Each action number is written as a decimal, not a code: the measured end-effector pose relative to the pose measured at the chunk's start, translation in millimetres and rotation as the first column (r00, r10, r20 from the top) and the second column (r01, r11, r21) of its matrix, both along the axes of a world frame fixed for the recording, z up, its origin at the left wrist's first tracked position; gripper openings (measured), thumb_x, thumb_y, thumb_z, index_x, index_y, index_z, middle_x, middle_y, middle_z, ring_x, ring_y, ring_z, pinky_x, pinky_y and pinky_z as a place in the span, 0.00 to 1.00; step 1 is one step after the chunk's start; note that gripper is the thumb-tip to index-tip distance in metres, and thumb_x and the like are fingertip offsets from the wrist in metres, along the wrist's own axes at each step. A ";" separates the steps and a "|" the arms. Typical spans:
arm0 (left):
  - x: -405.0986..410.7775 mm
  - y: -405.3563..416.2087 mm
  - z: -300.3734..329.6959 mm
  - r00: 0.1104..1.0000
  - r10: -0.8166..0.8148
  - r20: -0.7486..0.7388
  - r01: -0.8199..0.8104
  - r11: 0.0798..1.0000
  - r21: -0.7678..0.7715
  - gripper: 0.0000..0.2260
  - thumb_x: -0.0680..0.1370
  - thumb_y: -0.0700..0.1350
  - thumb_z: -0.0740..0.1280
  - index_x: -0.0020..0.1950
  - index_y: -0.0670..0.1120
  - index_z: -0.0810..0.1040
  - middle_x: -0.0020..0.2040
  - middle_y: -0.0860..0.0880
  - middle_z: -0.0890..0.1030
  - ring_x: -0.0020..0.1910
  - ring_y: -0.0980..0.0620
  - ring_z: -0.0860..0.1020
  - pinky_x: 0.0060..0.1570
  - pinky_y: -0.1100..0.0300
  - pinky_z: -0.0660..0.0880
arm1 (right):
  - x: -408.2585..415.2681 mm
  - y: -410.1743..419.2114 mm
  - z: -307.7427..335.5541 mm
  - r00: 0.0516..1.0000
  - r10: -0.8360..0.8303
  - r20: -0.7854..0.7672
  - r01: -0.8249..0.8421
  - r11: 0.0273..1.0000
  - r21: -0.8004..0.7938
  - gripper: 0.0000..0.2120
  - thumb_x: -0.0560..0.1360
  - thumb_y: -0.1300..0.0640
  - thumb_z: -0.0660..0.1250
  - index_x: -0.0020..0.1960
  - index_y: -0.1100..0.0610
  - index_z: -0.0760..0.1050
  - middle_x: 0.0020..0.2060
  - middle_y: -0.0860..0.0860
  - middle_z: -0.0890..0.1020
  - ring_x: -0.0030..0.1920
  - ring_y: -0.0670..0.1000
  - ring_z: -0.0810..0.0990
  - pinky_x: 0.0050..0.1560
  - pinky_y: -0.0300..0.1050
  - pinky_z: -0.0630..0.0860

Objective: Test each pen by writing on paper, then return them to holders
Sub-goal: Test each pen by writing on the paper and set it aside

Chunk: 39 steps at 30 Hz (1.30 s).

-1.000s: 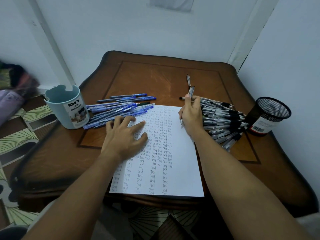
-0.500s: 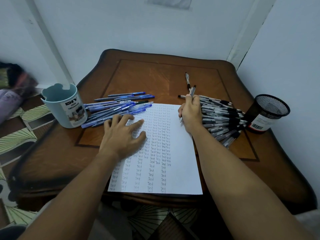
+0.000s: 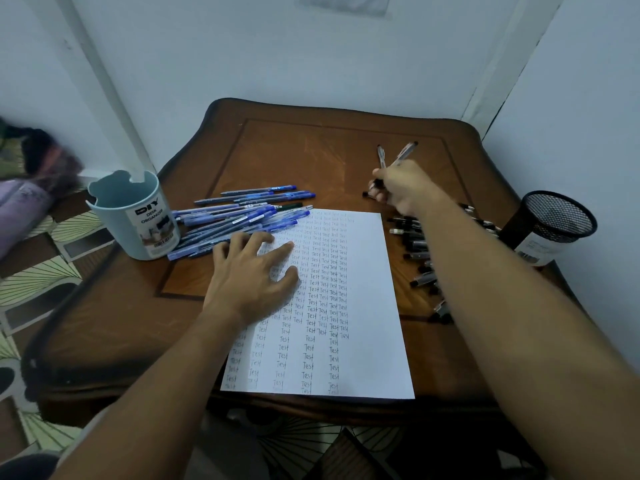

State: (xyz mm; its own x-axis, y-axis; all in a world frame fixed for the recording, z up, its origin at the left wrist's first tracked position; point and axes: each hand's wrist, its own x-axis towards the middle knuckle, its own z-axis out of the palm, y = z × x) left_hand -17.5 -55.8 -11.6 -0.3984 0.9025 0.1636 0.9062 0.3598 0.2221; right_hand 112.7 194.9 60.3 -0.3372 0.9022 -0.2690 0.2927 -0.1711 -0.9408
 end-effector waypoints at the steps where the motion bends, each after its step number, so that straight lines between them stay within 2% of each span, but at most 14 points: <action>1: 0.3 -0.6 -0.2 1.000 0.000 -0.001 0.000 1.000 0.005 0.28 0.75 0.66 0.49 0.71 0.60 0.72 0.69 0.56 0.68 0.68 0.53 0.58 0.65 0.48 0.53 | 3.5 9.0 4.4 0.999 0.008 0.035 -0.008 1.000 -0.001 0.04 0.83 0.64 0.61 0.55 0.65 0.71 0.41 0.58 0.78 0.32 0.47 0.74 0.30 0.37 0.71; 6: 1.7 -0.5 -1.6 1.000 -0.002 0.002 0.002 1.000 0.005 0.28 0.75 0.66 0.48 0.71 0.61 0.71 0.69 0.56 0.68 0.68 0.52 0.59 0.66 0.46 0.54 | 16.7 53.0 2.1 0.954 -0.042 0.297 -0.015 0.983 0.186 0.08 0.82 0.59 0.64 0.54 0.65 0.76 0.37 0.56 0.78 0.33 0.49 0.75 0.34 0.43 0.72; 9: 1.5 -0.6 -1.5 1.000 -0.004 0.001 0.004 1.000 -0.009 0.29 0.75 0.67 0.47 0.72 0.60 0.70 0.70 0.55 0.68 0.69 0.52 0.58 0.67 0.46 0.54 | 12.1 70.0 -3.0 0.927 -0.067 0.370 -0.012 0.978 0.207 0.11 0.81 0.58 0.67 0.54 0.67 0.78 0.39 0.57 0.79 0.35 0.51 0.76 0.39 0.46 0.73; 14: 2.0 -1.1 -2.3 1.000 -0.008 0.007 0.008 1.000 -0.015 0.28 0.76 0.66 0.48 0.72 0.60 0.69 0.70 0.55 0.68 0.69 0.52 0.58 0.66 0.47 0.53 | -3.3 78.7 -7.7 0.804 -0.056 0.592 -0.119 0.960 0.253 0.08 0.81 0.59 0.67 0.53 0.65 0.77 0.44 0.58 0.77 0.39 0.53 0.76 0.35 0.44 0.72; 16: 0.8 -1.4 -2.6 1.000 -0.008 0.006 0.008 1.000 -0.017 0.28 0.76 0.66 0.47 0.73 0.60 0.69 0.70 0.56 0.67 0.69 0.53 0.58 0.66 0.47 0.53 | -8.3 80.5 -8.5 0.774 -0.077 0.629 -0.139 0.948 0.288 0.10 0.81 0.58 0.67 0.56 0.65 0.77 0.47 0.59 0.78 0.45 0.56 0.79 0.38 0.45 0.74; 18: -0.7 -1.2 -2.4 1.000 -0.006 0.008 0.006 1.000 -0.013 0.28 0.76 0.66 0.48 0.73 0.60 0.69 0.70 0.56 0.67 0.69 0.53 0.58 0.67 0.47 0.54 | -13.3 80.6 -8.7 0.736 -0.106 0.668 -0.171 0.926 0.336 0.14 0.81 0.56 0.67 0.60 0.66 0.75 0.52 0.60 0.79 0.53 0.59 0.81 0.47 0.48 0.78; 20: -1.3 -0.5 -2.3 1.000 -0.005 0.010 0.005 1.000 -0.009 0.28 0.76 0.66 0.48 0.73 0.60 0.69 0.70 0.56 0.68 0.69 0.53 0.58 0.67 0.46 0.55 | -15.7 78.6 -9.5 0.695 -0.113 0.710 -0.207 0.915 0.347 0.16 0.81 0.56 0.67 0.63 0.67 0.75 0.55 0.60 0.79 0.57 0.60 0.80 0.51 0.48 0.77; 26: -2.2 -1.2 -2.3 1.000 -0.005 0.016 0.006 1.000 -0.019 0.29 0.76 0.67 0.47 0.73 0.60 0.68 0.71 0.55 0.67 0.70 0.53 0.57 0.67 0.46 0.54 | -12.5 71.4 -19.1 0.634 -0.110 0.766 -0.281 0.889 0.361 0.17 0.81 0.56 0.66 0.65 0.67 0.75 0.61 0.63 0.78 0.60 0.62 0.77 0.47 0.46 0.69; 30: -1.9 -0.7 -1.8 1.000 0.002 0.016 -0.002 1.000 -0.012 0.29 0.75 0.67 0.47 0.72 0.61 0.70 0.70 0.56 0.67 0.70 0.53 0.58 0.68 0.47 0.54 | -5.9 67.2 -17.4 0.654 -0.123 0.746 -0.303 0.861 0.408 0.17 0.81 0.58 0.66 0.67 0.64 0.75 0.64 0.62 0.77 0.61 0.61 0.77 0.55 0.49 0.75; 34: -1.5 -0.4 -0.8 1.000 0.001 0.019 -0.001 1.000 -0.018 0.30 0.75 0.67 0.47 0.72 0.60 0.70 0.70 0.56 0.67 0.69 0.53 0.58 0.68 0.46 0.54 | 3.7 58.0 -10.3 0.686 -0.069 0.724 -0.391 0.804 0.447 0.13 0.81 0.59 0.66 0.64 0.61 0.78 0.62 0.60 0.79 0.61 0.60 0.78 0.58 0.49 0.75; 36: -1.2 -0.1 -0.9 1.000 0.001 0.017 -0.001 1.000 -0.022 0.30 0.75 0.67 0.46 0.72 0.60 0.70 0.70 0.56 0.67 0.69 0.53 0.58 0.68 0.46 0.53 | 9.6 48.3 -7.1 0.641 0.031 0.767 -0.499 0.776 0.385 0.12 0.81 0.58 0.66 0.62 0.58 0.80 0.61 0.56 0.79 0.62 0.59 0.77 0.58 0.48 0.73; 39: 0.6 -0.2 -0.6 1.000 -0.003 0.012 0.003 1.000 -0.020 0.30 0.75 0.67 0.46 0.72 0.60 0.70 0.70 0.55 0.67 0.69 0.52 0.58 0.68 0.46 0.53 | 16.9 33.1 -9.2 0.504 0.120 0.855 -0.630 0.729 0.269 0.12 0.80 0.55 0.68 0.62 0.56 0.80 0.59 0.55 0.79 0.60 0.57 0.76 0.52 0.46 0.72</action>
State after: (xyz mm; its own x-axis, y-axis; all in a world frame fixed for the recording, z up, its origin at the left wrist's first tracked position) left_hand -16.9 -56.0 -12.2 -0.3979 0.9066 0.1407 0.9044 0.3618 0.2262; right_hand 129.6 228.0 51.2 -0.5792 0.7984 -0.1645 0.8112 0.5447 -0.2126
